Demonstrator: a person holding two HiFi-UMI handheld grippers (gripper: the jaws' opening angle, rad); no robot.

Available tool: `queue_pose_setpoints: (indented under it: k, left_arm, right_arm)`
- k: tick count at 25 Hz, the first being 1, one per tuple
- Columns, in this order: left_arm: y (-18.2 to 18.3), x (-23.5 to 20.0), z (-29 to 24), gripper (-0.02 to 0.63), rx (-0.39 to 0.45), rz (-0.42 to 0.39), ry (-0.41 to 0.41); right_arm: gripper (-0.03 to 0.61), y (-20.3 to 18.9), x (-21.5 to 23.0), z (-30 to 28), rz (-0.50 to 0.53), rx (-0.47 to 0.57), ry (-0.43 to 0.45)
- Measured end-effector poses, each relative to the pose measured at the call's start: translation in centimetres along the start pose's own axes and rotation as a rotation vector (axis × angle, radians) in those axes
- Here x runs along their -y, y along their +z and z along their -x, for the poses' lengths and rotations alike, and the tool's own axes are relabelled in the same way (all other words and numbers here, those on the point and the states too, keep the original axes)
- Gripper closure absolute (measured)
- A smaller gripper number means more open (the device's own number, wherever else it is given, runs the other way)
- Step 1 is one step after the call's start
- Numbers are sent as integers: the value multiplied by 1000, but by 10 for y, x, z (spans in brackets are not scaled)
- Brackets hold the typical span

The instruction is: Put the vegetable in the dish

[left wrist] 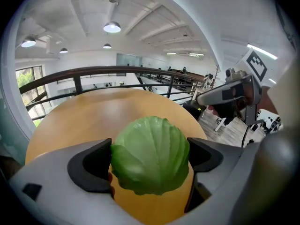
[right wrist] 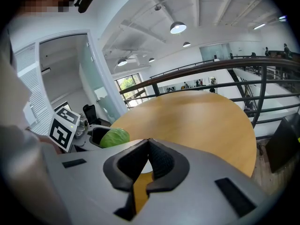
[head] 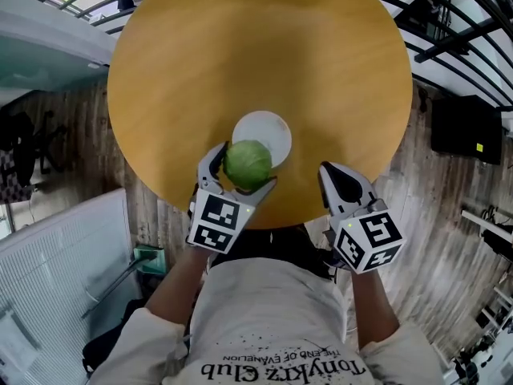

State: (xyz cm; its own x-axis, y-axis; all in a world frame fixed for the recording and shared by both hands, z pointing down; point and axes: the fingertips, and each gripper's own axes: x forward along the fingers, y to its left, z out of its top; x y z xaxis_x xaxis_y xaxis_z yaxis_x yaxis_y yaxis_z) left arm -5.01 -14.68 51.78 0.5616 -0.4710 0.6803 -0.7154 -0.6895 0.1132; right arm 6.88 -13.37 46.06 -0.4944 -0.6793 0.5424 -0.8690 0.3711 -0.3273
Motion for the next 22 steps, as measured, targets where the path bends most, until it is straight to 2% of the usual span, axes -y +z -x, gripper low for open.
queue_pose_setpoints:
  k: [22]
  left_arm:
    - [-28,-23,-81,120,-179,-110,-28]
  right_arm:
    - [562,-25,25,-15,-81,-56,-13]
